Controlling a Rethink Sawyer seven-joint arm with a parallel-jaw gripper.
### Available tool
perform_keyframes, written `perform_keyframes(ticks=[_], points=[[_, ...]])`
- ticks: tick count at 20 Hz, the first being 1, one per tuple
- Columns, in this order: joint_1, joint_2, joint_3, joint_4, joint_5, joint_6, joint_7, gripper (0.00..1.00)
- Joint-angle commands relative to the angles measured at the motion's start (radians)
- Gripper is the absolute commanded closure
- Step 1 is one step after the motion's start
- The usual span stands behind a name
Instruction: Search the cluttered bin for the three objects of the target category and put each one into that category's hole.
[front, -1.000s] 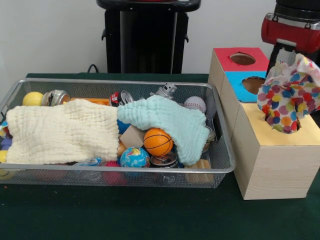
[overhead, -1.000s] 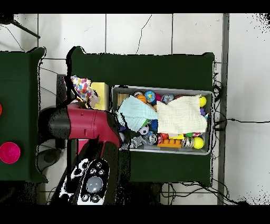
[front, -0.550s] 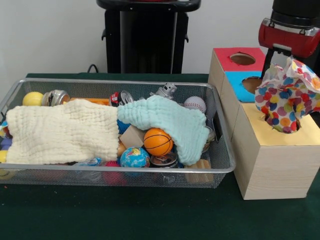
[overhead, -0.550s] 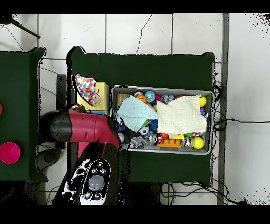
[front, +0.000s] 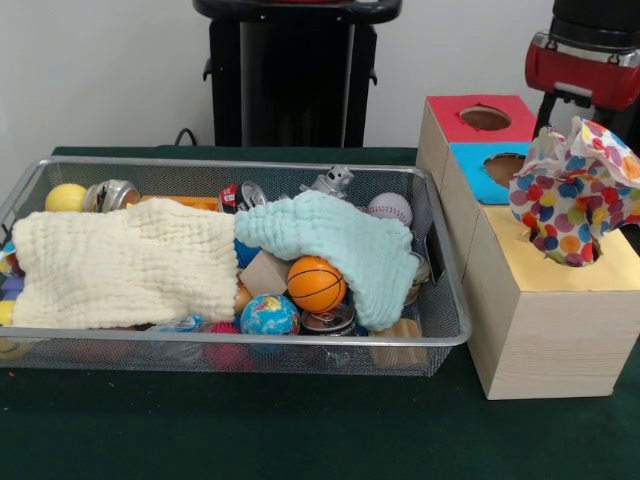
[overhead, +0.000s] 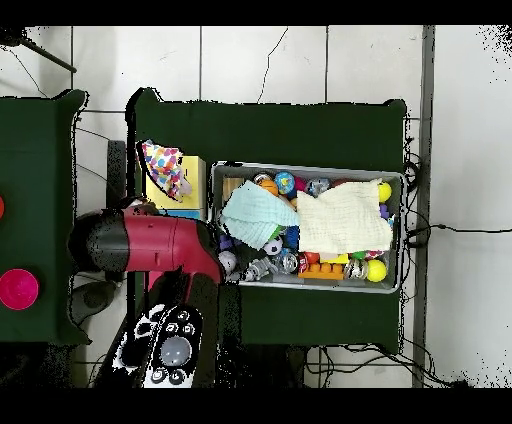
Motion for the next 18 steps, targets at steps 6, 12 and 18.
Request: perform_keyframes(ticks=[6,12,18], points=[[0.101,-0.146,-0.013,-0.001,-0.023,0.34,0.165,0.0],[0.092,-0.17,-0.035,-0.016,-0.026,0.373,0.146,0.0],[0.071,-0.134,-0.036,-0.081,-0.045,0.392,0.137,0.0]])
